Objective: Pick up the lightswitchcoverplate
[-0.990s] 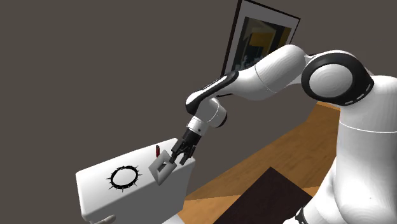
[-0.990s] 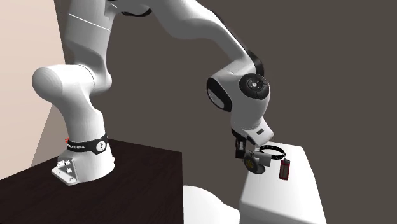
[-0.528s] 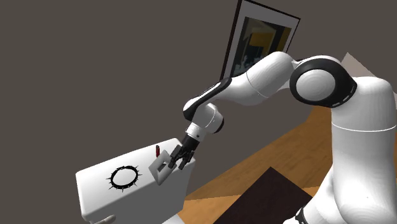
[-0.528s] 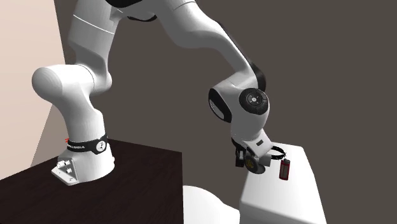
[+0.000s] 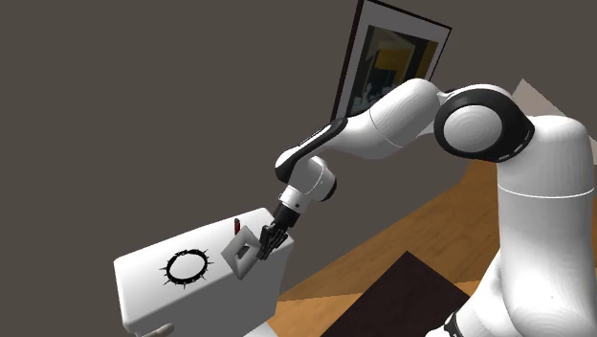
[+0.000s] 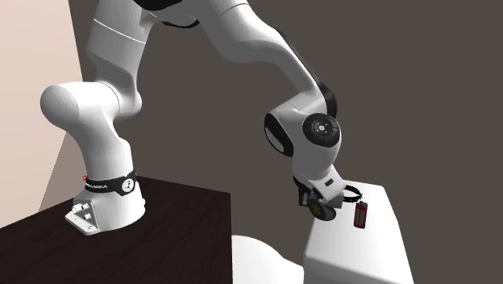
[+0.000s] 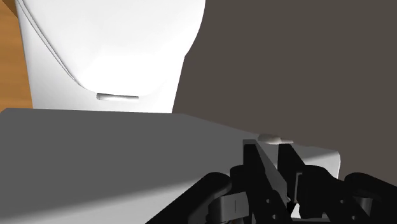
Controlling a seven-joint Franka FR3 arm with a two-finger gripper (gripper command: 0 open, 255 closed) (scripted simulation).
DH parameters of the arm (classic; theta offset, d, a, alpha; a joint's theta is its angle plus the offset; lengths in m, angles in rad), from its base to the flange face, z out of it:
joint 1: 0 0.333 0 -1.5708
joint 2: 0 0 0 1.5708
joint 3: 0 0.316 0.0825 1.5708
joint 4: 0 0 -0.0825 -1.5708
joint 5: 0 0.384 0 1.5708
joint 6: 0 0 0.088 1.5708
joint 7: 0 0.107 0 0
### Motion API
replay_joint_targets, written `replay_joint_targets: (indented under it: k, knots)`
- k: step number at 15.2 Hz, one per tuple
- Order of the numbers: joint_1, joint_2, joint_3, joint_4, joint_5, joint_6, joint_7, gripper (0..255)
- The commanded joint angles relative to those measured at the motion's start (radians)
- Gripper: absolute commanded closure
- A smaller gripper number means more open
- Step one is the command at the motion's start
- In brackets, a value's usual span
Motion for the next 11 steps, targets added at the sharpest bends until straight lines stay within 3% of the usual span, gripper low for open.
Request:
replay_joint_targets:
  k: [1, 11]
  knots:
    - [0.000, 0.000, 0.000, 0.000, 0.000, 0.000, 0.000, 255]
    - [0.007, -0.107, -0.015, -0.027, -0.052, -0.047, 0.081, 255]
